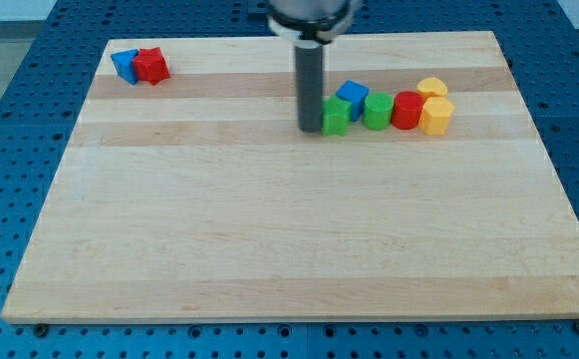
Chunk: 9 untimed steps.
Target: Separate red star from blue triangle
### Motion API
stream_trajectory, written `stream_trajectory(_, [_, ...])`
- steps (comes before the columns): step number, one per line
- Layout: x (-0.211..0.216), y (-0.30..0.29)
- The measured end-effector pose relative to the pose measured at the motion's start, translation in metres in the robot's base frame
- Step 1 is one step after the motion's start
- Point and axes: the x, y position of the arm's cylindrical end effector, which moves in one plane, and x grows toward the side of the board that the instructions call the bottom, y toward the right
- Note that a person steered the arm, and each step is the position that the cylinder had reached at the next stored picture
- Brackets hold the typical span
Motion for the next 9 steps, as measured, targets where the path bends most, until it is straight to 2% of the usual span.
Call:
stream_trajectory(1, [0.000, 0.040])
stream_trajectory(5, [0.012, 0.025])
stream_trajectory(9, [0.063, -0.126])
